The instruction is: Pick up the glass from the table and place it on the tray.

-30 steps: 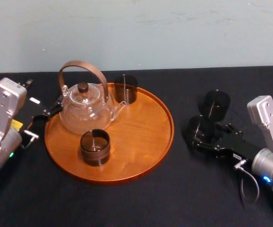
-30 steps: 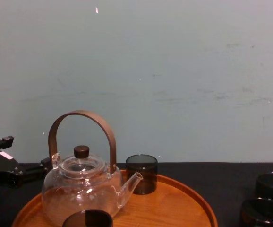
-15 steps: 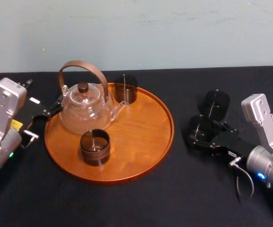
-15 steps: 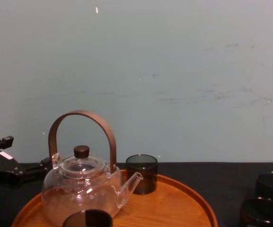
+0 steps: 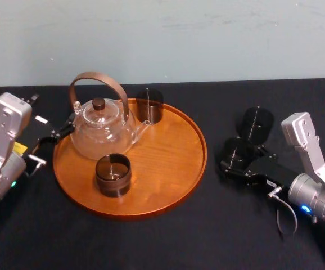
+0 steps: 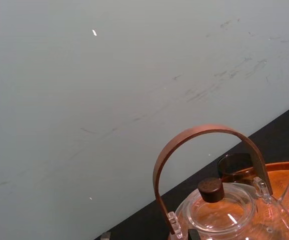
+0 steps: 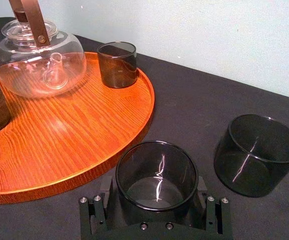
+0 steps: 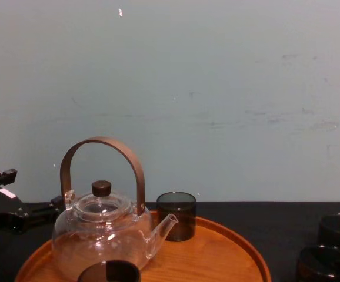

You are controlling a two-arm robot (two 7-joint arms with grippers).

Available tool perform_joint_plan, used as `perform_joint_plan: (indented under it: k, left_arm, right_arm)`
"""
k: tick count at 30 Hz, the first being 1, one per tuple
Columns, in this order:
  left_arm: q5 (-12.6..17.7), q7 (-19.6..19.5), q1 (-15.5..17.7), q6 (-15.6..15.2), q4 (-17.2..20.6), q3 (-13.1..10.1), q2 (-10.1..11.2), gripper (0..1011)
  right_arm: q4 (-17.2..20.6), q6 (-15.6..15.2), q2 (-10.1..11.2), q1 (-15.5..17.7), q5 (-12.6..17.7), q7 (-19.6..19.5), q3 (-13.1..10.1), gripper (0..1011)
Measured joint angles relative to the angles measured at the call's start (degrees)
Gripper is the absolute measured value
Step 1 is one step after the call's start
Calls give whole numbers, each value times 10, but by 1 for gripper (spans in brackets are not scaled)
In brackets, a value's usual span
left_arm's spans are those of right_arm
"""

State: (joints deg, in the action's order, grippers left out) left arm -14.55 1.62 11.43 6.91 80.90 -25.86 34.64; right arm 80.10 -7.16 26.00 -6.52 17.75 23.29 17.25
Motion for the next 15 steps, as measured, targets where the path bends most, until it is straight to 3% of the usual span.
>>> perform_joint_plan:
  k: [15]
  left_arm:
    - [0,0,0,0,0,0,0,1001]
  right_arm:
    - [-7,3,-4,-7,-5,1,6,1002]
